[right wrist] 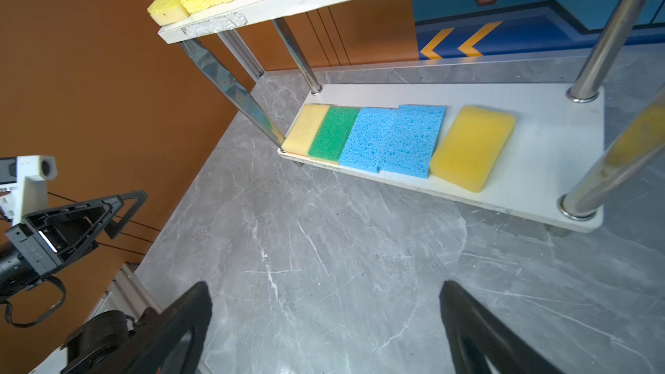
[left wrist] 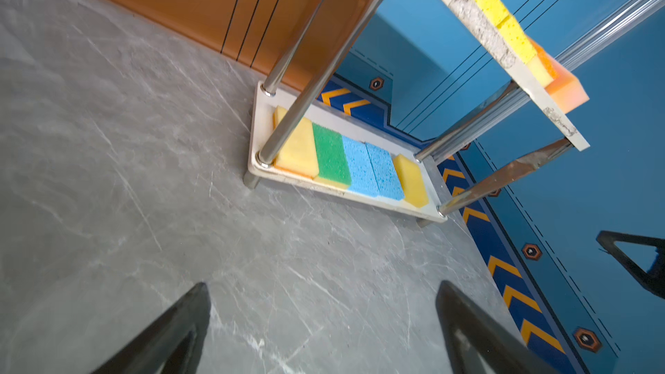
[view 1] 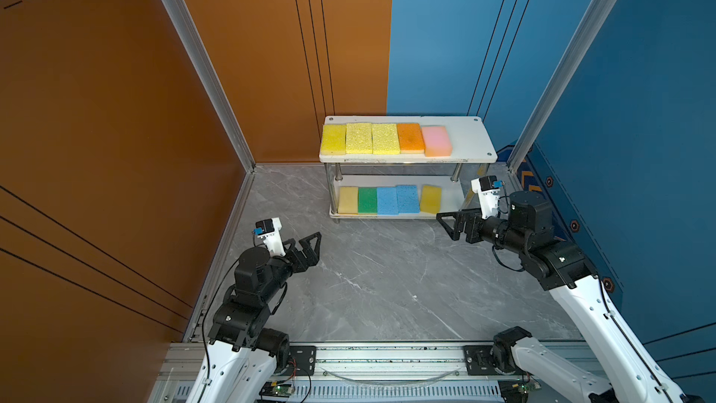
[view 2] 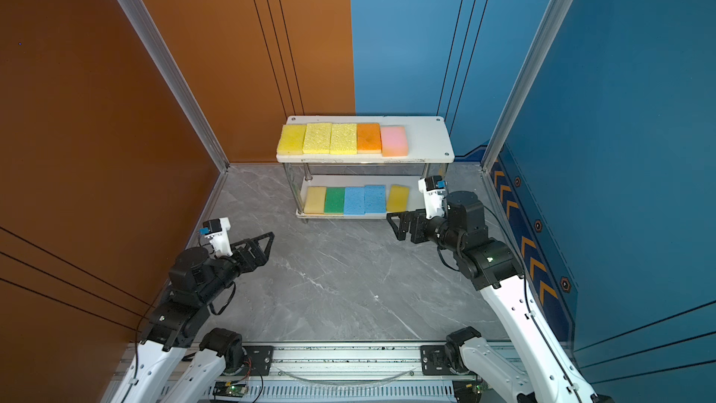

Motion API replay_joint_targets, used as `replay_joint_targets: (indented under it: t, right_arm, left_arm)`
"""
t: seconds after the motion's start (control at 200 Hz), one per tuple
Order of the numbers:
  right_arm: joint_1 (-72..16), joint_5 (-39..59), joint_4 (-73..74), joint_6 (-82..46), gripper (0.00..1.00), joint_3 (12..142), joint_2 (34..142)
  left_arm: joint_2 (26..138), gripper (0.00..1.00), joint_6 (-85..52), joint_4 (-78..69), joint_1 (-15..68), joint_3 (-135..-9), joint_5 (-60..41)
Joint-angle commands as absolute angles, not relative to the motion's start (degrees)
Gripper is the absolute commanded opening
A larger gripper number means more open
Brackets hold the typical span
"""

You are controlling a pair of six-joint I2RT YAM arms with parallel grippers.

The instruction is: Place and organize the cleaning sponges onto the shelf

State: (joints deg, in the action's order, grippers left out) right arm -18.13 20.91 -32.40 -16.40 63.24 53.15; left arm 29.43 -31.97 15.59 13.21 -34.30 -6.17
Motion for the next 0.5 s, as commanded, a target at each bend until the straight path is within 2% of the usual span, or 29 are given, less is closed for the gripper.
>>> replay_joint_targets:
  t: [0.0, 0.175, 0.315, 0.496]
  right_arm:
    - [-16.00, 21.46, -25.97, -9.64, 1.00, 60.27, 53.23]
    - [-11.22, 19.12, -13.60, -15.42, 1.00, 55.99, 49.82]
    - [-5.78, 16.66, -13.01, -16.64, 1.00, 56.95, 50.16]
    - [-0.41, 17.01, -13.72, -13.25, 1.00, 54.09, 49.47]
  left_arm:
    - [35.14, 0.98, -24.09, -2.82, 13.62, -33.37, -1.66]
    - [44.98, 0.98, -14.15, -4.94, 14.58, -41.37, -0.94]
    - [48.30, 0.98, -4.22, -5.45, 15.09, -45.37, -2.70]
    - [47.84, 0.98, 3.64, -5.76, 15.16, -43.40, 0.34]
